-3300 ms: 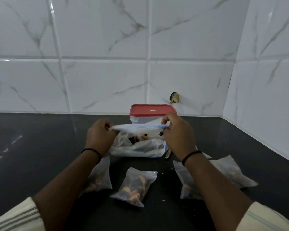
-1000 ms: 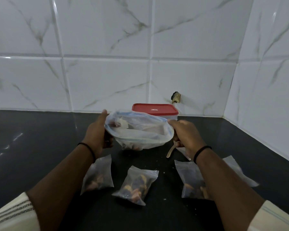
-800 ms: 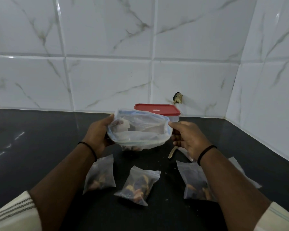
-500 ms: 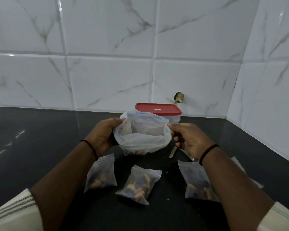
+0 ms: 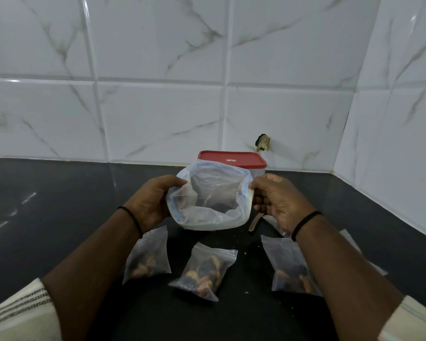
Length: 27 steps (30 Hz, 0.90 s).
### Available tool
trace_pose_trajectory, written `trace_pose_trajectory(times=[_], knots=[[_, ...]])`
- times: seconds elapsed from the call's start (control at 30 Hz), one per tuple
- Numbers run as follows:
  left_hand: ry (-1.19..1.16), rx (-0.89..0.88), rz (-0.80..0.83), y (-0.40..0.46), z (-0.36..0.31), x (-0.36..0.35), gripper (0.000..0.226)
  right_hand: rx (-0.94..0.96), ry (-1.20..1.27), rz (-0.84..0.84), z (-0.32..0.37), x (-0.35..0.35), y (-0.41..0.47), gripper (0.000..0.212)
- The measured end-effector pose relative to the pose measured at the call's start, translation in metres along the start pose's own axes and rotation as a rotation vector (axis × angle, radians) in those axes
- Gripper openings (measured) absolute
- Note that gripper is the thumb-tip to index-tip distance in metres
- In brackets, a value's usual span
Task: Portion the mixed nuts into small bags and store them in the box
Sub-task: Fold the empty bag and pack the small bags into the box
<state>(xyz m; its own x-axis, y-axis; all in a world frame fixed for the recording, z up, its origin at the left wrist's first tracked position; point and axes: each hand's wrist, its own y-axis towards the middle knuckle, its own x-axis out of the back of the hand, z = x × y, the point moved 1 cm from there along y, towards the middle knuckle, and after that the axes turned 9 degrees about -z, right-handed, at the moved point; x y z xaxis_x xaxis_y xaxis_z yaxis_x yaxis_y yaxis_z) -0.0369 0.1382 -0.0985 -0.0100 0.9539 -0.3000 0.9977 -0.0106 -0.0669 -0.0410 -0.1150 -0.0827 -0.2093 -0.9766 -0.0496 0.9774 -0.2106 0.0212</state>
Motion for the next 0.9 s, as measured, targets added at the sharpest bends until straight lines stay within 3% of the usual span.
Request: trace_pose_trajectory(times=[0.07,0.23,0.37,0.57,0.73,0.9], knots=[[0.015,-0.047,-0.011,0.001,0.0,0.0,0.012,0.031,-0.015,-0.02,0.0,0.0,0.001,0.01],[0.053,-0.095,0.022,-0.002,0.0,-0.005,0.004,0.022,-0.004,-0.005,-0.003,0.001,0.002,0.019],[0.049,-0.048,0.048,-0.008,-0.002,-0.006,0.045,-0.063,0.081,0.054,0.0,-0.002,0.0,0.015],[-0.182,0.018,0.007,-0.006,-0.006,-0.003,0.057,-0.134,0.135,0.195,0.004,-0.001,-0.003,0.027],[-0.158,0.002,0.023,-0.008,-0.005,-0.005,0.038,-0.123,0.152,0.234,0.003,-0.003,-0.006,0.02],[-0.114,-0.01,0.062,-0.008,-0.004,-0.008,0.023,-0.095,0.2,0.256,0.004,-0.003,-0.008,0.035]])
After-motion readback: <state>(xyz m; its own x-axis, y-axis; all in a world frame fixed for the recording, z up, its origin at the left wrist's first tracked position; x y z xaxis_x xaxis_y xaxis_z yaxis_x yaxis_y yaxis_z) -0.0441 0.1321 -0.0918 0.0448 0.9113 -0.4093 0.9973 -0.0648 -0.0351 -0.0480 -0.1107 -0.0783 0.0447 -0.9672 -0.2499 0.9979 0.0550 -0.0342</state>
